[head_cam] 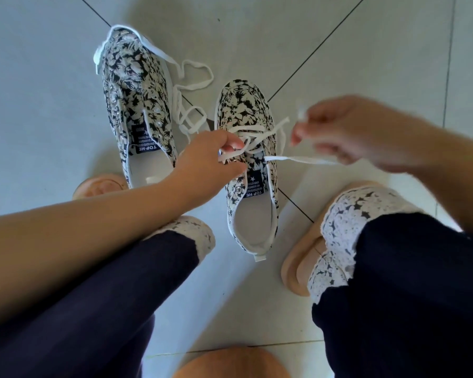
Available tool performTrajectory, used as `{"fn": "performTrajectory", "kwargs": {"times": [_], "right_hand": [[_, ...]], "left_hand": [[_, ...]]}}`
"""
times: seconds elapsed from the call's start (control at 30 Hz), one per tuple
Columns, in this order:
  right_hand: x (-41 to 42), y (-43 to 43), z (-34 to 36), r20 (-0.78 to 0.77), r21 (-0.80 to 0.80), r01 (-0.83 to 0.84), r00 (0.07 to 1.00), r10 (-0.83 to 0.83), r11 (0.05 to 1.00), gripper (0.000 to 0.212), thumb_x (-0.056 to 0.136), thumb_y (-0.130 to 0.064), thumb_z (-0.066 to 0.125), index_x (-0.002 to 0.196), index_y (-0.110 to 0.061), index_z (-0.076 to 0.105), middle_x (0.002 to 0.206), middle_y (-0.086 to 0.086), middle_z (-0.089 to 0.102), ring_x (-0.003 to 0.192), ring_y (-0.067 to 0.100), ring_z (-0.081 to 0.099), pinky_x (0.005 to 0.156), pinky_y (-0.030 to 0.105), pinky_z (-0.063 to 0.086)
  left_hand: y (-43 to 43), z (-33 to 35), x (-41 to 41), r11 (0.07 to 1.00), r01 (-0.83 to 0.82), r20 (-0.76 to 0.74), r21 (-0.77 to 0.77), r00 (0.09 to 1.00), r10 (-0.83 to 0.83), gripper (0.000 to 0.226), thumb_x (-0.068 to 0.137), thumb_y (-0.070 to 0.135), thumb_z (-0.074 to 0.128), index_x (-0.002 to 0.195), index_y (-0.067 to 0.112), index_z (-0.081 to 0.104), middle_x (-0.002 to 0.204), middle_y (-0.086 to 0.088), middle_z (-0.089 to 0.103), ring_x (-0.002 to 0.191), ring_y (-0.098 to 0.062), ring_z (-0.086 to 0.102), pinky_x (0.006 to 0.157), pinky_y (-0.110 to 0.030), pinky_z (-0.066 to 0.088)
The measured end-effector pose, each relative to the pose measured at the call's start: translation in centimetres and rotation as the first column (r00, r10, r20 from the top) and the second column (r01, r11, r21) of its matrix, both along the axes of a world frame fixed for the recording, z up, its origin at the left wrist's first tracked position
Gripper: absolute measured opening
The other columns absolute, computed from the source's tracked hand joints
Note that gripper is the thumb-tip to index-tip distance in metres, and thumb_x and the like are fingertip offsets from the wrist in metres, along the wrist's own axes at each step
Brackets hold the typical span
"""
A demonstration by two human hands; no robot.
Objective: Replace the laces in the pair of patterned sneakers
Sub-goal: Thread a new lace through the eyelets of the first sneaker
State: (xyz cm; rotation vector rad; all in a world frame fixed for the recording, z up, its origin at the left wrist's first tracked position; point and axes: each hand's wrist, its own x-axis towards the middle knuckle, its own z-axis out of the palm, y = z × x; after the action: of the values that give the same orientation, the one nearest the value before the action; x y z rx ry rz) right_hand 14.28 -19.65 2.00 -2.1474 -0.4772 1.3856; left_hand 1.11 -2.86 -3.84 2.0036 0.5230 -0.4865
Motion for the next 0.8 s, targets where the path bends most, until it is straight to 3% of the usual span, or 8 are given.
{"fn": "performTrajectory", "kwargs": {"times": [0.07,0.2,0.33,0.43,0.5,0.6,0.7,0.8], "right_hand": [[-2.1,0.4,-2.5,0.255,-0.187,-0.313,0.9,0.354,0.931,0.025,0.091,-0.043,0.048,0.092,-0.02,0.056,0.07,-0.007,0.057,0.059,0.011,0.052,0.053,0.021,0.039],[-4.1,1.2,-3.3,0.323,-0.159,-0.382,0.851,0.413,0.91,0.031,0.091,-0.043,0.047,0.07,-0.02,0.05,0.06,-0.007,0.048,0.048,0.006,0.039,0.048,0.015,0.029],[-1.9,0.9,-0.2,0.052,0.266,0.084,0.994,-0.101,0.96,0.034,0.089,-0.032,0.056,0.07,-0.004,0.058,0.055,-0.008,0.049,0.047,0.004,0.04,0.049,0.013,0.036],[-0.2,0.5,1.1,-0.207,0.416,0.364,0.93,-0.303,0.833,0.029,0.09,-0.017,0.045,0.066,-0.009,0.059,0.069,-0.009,0.061,0.068,0.003,0.058,0.066,0.013,0.046],[0.0,0.5,1.1,-0.49,0.421,0.53,0.816,-0.308,0.736,0.038,0.088,-0.018,0.039,0.053,-0.02,0.055,0.071,-0.006,0.064,0.08,0.015,0.063,0.083,0.025,0.05],[-0.2,0.6,1.2,-0.617,0.32,0.65,0.695,-0.369,0.689,0.039,0.086,-0.024,0.04,0.048,-0.023,0.048,0.056,-0.006,0.049,0.051,0.011,0.044,0.06,0.023,0.049],[-0.3,1.0,1.5,-0.515,0.245,0.554,0.77,-0.377,0.796,0.035,0.084,-0.02,0.049,0.051,-0.02,0.04,0.051,-0.007,0.041,0.04,0.007,0.026,0.038,0.014,0.032],[-1.8,1.8,0.9,-0.175,0.116,0.12,0.98,-0.098,0.986,0.032,0.089,-0.025,0.051,0.059,-0.015,0.048,0.048,-0.008,0.042,0.036,0.004,0.034,0.039,0.016,0.032]], "left_hand": [[-0.2,-0.1,0.0,0.999,0.036,-0.012,0.032,0.999,-0.036,0.036,0.083,0.029,0.065,0.116,0.021,0.052,0.105,0.01,0.046,0.098,-0.005,0.045,0.088,-0.02,0.036],[-0.6,-0.3,-0.1,0.997,0.058,-0.02,0.052,0.998,-0.057,0.043,0.079,0.03,0.068,0.115,0.02,0.048,0.108,0.005,0.046,0.098,-0.008,0.045,0.086,-0.022,0.039],[-0.4,-0.4,0.0,0.998,-0.011,-0.048,0.057,0.999,0.013,0.033,0.082,0.029,0.065,0.109,0.022,0.049,0.097,0.009,0.047,0.086,-0.008,0.045,0.071,-0.018,0.034],[-0.1,-0.3,0.1,0.996,-0.089,-0.097,-0.001,0.991,0.089,0.025,0.084,0.026,0.064,0.103,0.024,0.048,0.084,0.01,0.048,0.071,-0.005,0.045,0.061,-0.016,0.037],[0.1,-0.2,0.1,0.983,-0.163,-0.148,-0.08,0.978,0.149,0.019,0.086,0.024,0.062,0.1,0.022,0.049,0.079,0.005,0.05,0.065,-0.009,0.045,0.061,-0.022,0.042],[0.7,0.5,0.5,0.945,-0.293,-0.208,-0.144,0.943,0.26,0.003,0.09,0.021,0.056,0.089,0.018,0.055,0.073,0.001,0.057,0.062,-0.014,0.045,0.058,-0.029,0.041],[1.4,0.9,0.9,0.899,-0.396,-0.275,-0.185,0.899,0.34,0.009,0.091,0.015,0.054,0.085,0.01,0.057,0.065,0.0,0.055,0.053,-0.011,0.041,0.048,-0.021,0.036],[1.5,1.7,1.3,0.753,-0.542,-0.406,-0.374,0.825,0.392,0.007,0.09,0.009,0.053,0.088,0.004,0.058,0.062,-0.003,0.052,0.048,-0.009,0.039,0.039,-0.016,0.031]]}}
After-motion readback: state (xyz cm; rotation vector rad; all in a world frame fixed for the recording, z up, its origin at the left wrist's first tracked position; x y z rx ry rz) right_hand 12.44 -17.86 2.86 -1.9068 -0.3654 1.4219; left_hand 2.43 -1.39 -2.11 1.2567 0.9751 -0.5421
